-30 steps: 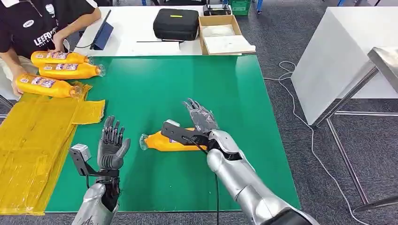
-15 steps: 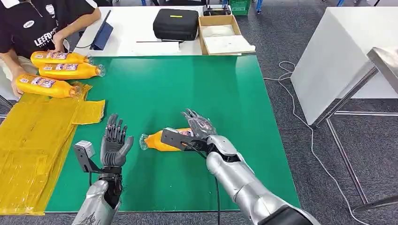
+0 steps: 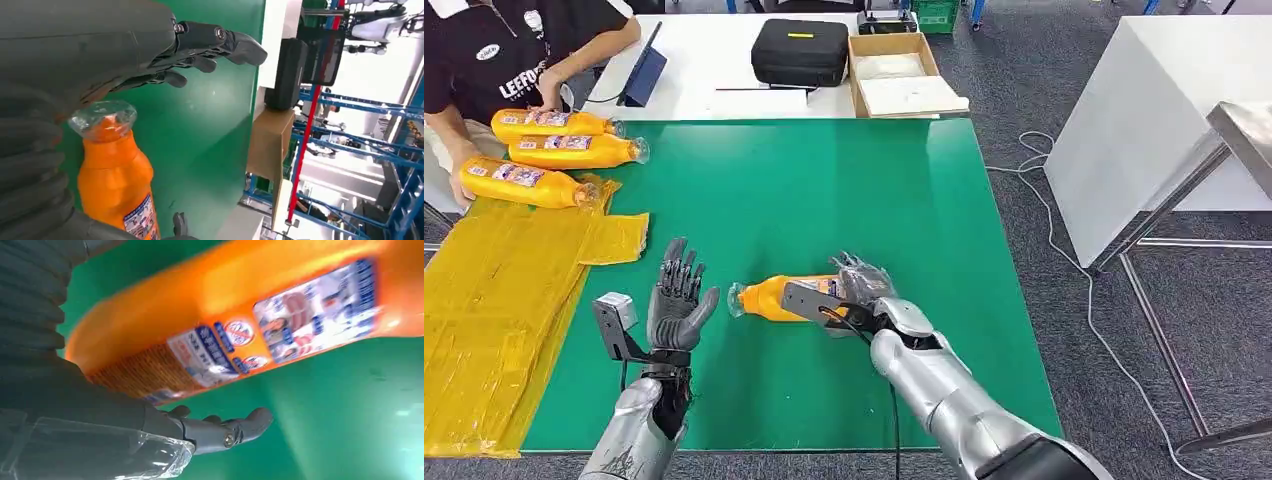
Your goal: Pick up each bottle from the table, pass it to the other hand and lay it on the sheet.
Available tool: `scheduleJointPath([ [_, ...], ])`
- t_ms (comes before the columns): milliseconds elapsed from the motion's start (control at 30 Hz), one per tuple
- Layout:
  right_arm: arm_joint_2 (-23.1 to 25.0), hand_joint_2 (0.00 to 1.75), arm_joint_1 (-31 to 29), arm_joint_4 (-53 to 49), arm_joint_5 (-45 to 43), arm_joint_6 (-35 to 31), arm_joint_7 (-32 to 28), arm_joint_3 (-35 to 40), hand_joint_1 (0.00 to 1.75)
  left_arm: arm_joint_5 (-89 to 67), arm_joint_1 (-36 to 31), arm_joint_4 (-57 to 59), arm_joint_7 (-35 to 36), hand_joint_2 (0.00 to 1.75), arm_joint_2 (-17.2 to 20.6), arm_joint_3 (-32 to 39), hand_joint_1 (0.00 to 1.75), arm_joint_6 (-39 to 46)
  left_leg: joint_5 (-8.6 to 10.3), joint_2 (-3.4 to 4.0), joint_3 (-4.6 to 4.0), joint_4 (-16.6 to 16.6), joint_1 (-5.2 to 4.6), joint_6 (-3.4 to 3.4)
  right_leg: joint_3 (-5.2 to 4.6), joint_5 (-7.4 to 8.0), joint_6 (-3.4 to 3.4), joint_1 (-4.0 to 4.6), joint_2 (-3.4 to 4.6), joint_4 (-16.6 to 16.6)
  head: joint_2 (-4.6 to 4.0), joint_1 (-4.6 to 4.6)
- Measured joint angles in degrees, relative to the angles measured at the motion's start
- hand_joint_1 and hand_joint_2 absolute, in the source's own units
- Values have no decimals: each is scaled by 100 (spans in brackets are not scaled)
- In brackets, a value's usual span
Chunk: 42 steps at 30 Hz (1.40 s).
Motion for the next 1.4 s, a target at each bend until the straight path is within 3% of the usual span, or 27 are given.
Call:
scheduleJointPath([
  [167,-105,175,-18,120,168,-72,229,-44,5,-9,-13,41,0,175,-26,-37,0,0,0,0,2,1,-2,0,2,0,0,-2,1,-1,0,2],
  [200,-122,175,-22,136,203,-92,255,-44,127,-11,-13,50,0,175,-26,-50,0,0,0,0,2,1,-2,0,3,0,0,-2,1,0,0,-2],
  [233,-133,175,-21,149,214,-101,275,-44,143,-11,-13,55,0,175,-26,-66,0,2,0,0,2,1,-2,0,3,0,0,-2,1,-1,0,0],
  [367,-181,175,-22,208,336,-131,343,-42,162,-11,-21,87,-15,175,-28,-90,0,42,-1,4,6,1,-2,1,5,1,1,-2,4,-1,0,-2],
  [1100,-230,175,24,302,975,-562,594,155,175,4,-19,100,-48,175,-31,-109,0,72,1,1,10,0,-2,2,12,0,0,-1,-1,-1,0,-2],
  [1233,-225,175,88,302,1073,-1072,594,181,175,6,-4,98,-65,175,-31,-109,0,90,1,1,9,0,-2,1,13,0,0,-1,-1,1,0,-2],
  [1400,-203,175,261,192,1167,-2644,487,168,175,22,161,-37,-61,175,-28,-85,0,140,1,3,5,0,-1,2,9,0,1,-1,2,2,0,-2],
])
